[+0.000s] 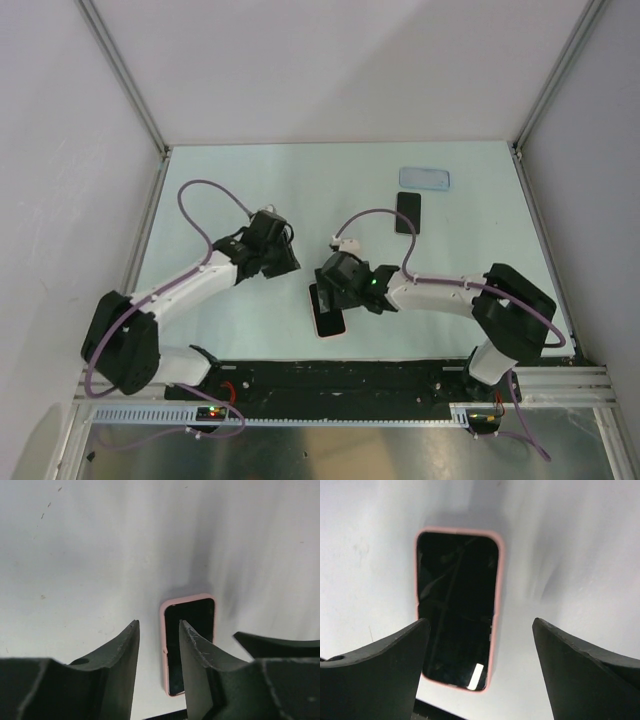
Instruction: Put the phone into the phone case
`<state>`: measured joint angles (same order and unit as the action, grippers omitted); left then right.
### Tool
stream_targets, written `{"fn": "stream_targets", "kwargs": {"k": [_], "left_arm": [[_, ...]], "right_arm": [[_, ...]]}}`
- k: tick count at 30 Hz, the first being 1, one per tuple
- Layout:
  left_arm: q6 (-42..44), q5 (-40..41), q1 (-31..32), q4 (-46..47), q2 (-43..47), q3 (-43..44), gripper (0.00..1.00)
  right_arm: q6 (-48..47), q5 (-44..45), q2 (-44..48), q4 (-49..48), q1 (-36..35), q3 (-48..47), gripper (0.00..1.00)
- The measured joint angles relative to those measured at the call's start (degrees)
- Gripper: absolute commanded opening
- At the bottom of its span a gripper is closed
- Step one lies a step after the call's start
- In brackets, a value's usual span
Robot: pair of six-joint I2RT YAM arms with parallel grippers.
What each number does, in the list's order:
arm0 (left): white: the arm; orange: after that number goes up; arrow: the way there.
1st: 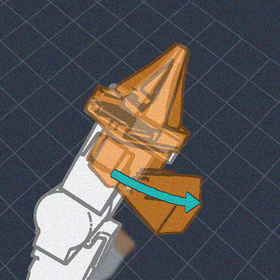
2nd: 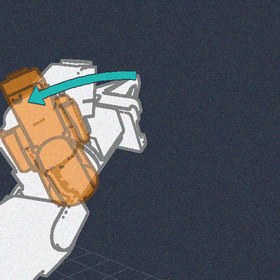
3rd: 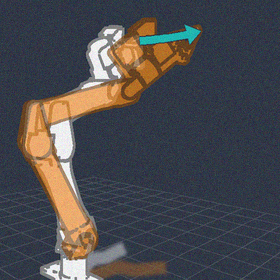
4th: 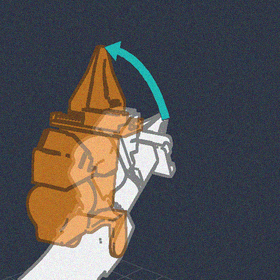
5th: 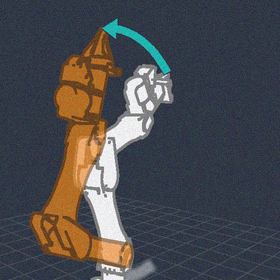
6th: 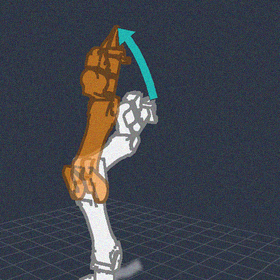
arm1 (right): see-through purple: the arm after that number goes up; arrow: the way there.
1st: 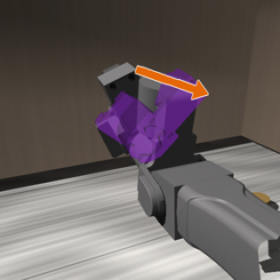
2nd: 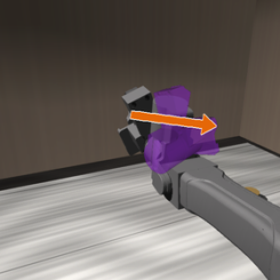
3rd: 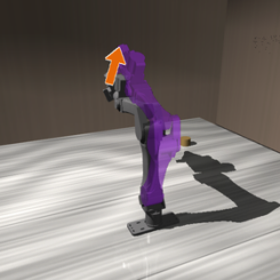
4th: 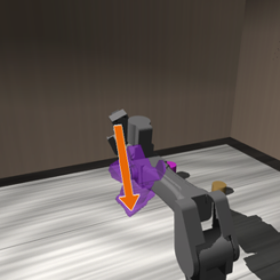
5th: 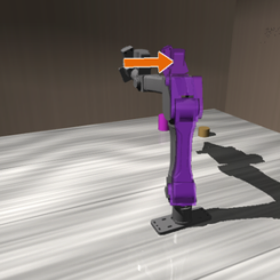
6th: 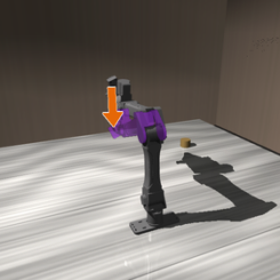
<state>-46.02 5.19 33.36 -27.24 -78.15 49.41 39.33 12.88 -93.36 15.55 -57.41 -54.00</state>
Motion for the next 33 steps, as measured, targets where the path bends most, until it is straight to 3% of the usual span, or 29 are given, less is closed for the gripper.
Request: {"fn": "stream_targets", "kwargs": {"k": [7,24,33], "left_arm": [[0.04,-2.82,-0.72,0.55,5.55,-0.96,0.42],[0.39,-6.14,-1.05,0.57,10.78,-3.72,0.40],[1.07,-6.95,-1.70,0.52,11.10,-3.74,0.40]], "right_arm": [[3.43,3.61,0.04,2.43,-7.34,0.00,0.98],[6.73,9.01,-7.37,7.56,-12.15,-6.01,1.00],[8.83,11.82,-11.69,13.84,-12.68,-11.41,0.83]]}}
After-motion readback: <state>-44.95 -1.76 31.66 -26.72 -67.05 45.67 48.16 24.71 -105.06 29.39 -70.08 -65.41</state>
